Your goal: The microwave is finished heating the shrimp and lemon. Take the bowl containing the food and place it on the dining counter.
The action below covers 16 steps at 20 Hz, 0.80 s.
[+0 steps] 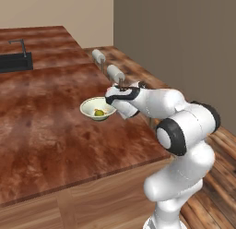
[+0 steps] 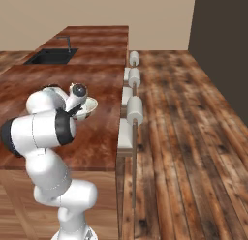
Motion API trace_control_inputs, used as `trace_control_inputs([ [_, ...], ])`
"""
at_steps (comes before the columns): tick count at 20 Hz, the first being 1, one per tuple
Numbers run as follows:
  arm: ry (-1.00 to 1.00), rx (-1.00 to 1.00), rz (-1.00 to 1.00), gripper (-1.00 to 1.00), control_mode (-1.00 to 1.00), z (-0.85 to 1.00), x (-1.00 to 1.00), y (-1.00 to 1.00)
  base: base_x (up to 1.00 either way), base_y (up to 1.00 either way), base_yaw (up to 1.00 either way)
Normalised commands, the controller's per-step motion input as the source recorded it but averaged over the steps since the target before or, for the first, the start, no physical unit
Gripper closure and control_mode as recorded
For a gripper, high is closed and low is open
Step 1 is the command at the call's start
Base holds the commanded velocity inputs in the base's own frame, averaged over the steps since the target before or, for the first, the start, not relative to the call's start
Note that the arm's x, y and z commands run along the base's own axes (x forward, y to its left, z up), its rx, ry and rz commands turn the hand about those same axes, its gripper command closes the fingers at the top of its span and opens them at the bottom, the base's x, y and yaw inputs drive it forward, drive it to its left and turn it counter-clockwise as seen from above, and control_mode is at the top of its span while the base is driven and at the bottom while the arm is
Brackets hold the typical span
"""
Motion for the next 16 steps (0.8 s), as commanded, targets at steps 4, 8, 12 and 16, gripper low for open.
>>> trace_control_inputs([
  [4, -0.27, 0.16, 0.0, -1.0, -1.0, 0.96, -1.0, -0.18, 0.0, 0.0, 0.0],
  [8, -0.28, 0.16, 0.01, -1.0, -1.0, 0.98, -1.0, -0.29, 0.0, 0.0, 0.0],
  [12, -0.28, 0.11, 0.1, -1.0, -1.0, 0.99, -1.0, -0.33, 0.0, 0.0, 0.0],
  [16, -0.25, 0.09, 0.16, -1.0, -1.0, 1.0, -1.0, -0.36, 0.0, 0.0, 0.0],
])
